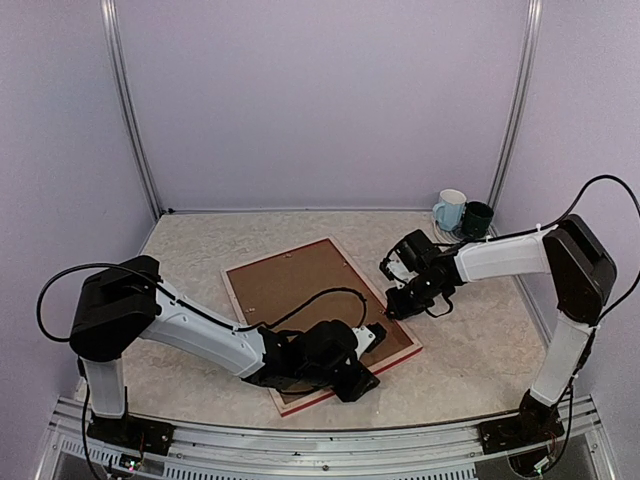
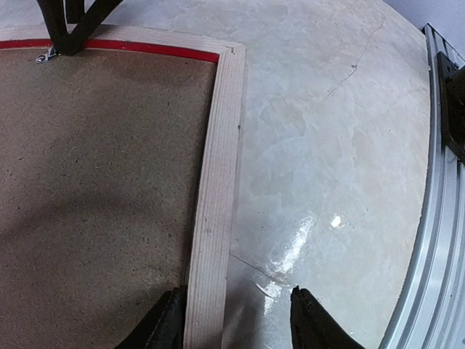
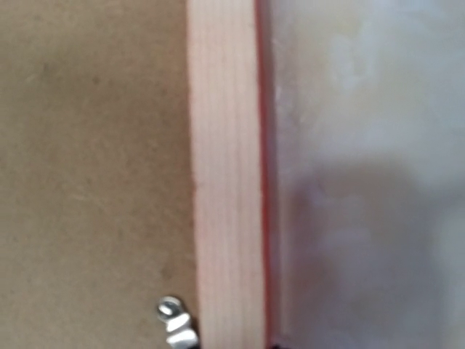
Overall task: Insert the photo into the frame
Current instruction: Press the fastener onto the backboard.
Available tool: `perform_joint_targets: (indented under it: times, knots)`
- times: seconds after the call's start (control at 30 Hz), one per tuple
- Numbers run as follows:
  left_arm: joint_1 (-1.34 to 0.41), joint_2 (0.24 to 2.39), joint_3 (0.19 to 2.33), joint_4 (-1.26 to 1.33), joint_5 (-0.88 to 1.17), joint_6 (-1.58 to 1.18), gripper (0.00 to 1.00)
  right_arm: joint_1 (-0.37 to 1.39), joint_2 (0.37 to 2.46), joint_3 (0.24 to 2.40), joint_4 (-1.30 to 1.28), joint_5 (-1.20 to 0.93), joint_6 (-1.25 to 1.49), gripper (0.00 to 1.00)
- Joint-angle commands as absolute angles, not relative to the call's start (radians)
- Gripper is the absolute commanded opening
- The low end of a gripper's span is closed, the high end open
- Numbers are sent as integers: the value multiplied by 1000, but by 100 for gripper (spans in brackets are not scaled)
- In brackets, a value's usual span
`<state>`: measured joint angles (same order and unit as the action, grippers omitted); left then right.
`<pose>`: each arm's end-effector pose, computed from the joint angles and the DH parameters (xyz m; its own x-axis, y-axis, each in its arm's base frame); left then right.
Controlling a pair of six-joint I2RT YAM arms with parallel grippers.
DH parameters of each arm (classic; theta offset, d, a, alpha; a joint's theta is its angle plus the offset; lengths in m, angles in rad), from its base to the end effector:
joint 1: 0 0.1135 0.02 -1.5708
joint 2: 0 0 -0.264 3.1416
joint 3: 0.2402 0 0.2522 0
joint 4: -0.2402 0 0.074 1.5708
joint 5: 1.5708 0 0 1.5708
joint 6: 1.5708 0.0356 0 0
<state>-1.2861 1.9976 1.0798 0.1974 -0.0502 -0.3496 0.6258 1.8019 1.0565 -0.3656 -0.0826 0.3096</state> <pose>0.1163 -0.3912 0.1234 -0.4988 0.4864 -0.7174 0.8271 0.5144 -0.2263 0.2817 0.2072 0.1503 -0.8787 -0.2604 -0.4001 -0.3630 0.9088 0.2056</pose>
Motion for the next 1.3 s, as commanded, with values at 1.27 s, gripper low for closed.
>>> perform_joint_targets:
  times: [1.27]
  knots:
    - [-1305,2051,1022,144,13,-350,42,654,1807,1077,-423,-38,291,26]
